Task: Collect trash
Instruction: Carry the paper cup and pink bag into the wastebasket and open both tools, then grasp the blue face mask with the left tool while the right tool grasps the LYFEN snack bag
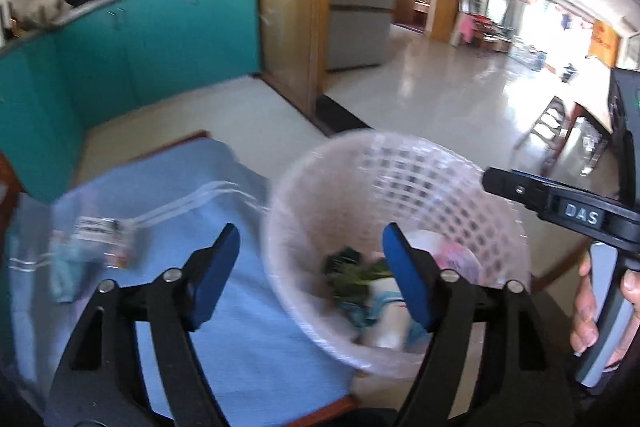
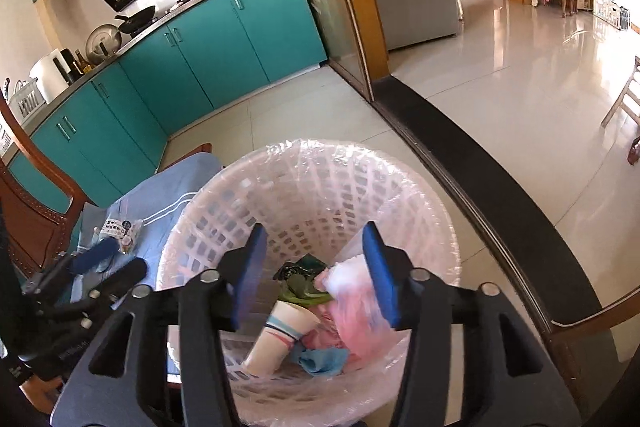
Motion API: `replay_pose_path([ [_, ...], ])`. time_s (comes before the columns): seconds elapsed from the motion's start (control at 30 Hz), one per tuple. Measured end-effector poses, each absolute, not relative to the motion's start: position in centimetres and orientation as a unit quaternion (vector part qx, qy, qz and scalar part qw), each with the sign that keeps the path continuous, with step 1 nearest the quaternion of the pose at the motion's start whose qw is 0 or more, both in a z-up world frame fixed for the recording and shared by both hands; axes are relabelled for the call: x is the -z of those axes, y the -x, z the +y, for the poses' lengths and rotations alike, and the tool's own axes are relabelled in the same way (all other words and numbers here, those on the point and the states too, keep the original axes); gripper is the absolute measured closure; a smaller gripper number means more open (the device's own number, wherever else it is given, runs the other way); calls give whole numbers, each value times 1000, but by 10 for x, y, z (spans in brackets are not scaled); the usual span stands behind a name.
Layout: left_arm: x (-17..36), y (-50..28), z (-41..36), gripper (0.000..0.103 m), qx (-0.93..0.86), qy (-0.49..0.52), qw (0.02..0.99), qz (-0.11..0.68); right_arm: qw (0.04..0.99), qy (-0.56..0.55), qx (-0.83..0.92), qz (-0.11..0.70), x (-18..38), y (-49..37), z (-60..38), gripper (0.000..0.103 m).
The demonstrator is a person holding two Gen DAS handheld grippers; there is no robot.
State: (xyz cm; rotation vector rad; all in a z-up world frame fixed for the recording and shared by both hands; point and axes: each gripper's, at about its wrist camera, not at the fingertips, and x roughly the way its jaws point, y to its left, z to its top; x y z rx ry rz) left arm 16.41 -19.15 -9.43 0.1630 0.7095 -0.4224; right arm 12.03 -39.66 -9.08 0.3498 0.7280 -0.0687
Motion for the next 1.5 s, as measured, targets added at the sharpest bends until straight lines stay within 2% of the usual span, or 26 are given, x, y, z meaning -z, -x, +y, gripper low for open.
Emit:
replay_pose_path([
  [0.1, 90, -169, -176, 22, 173, -87, 922, 336, 920, -166, 21, 355, 89, -126, -384, 37],
  [0.27, 97, -178, -132, 21, 121, -76, 930, 340, 918, -157, -17, 365, 85, -146, -351, 37],
  [0.33, 104, -189, -90, 21, 54, -57, 937, 341, 916, -148, -46, 370, 82, -157, -328, 37],
  [0.43, 117, -211, -25, 21, -18, -1, 929, 369, 915, -124, -90, 374, 78, -176, -286, 37],
  [0.5, 130, -230, 19, 21, -55, 35, 918, 391, 911, -112, -119, 379, 77, -193, -256, 30],
  [0.63, 152, -262, 52, 22, -40, 64, 901, 427, 898, -108, -167, 393, 81, -234, -203, 29],
  [0.67, 157, -268, 54, 30, -36, 60, 900, 430, 892, -114, -181, 398, 82, -244, -191, 29],
  [0.7, 162, -270, 55, 43, -31, 55, 899, 434, 886, -122, -195, 404, 85, -256, -177, 29],
  [0.77, 173, -277, 54, 60, -10, 52, 891, 450, 876, -127, -213, 414, 90, -277, -150, 29],
  [0.83, 181, -275, 52, 65, -8, 48, 892, 450, 869, -123, -224, 423, 98, -297, -123, 28],
  [0.9, 185, -270, 53, 74, -2, 45, 893, 448, 863, -119, -224, 437, 109, -316, -101, 22],
  [1.2, 183, -241, 64, 90, -3, 62, 895, 443, 835, -84, -169, 516, 167, -352, -55, 21],
  [1.33, 175, -218, 71, 91, -10, 61, 898, 436, 843, -46, -167, 509, 171, -336, -49, 22],
  [1.5, 164, -189, 81, 91, -21, 68, 902, 426, 848, -23, -172, 500, 169, -321, -48, 34],
])
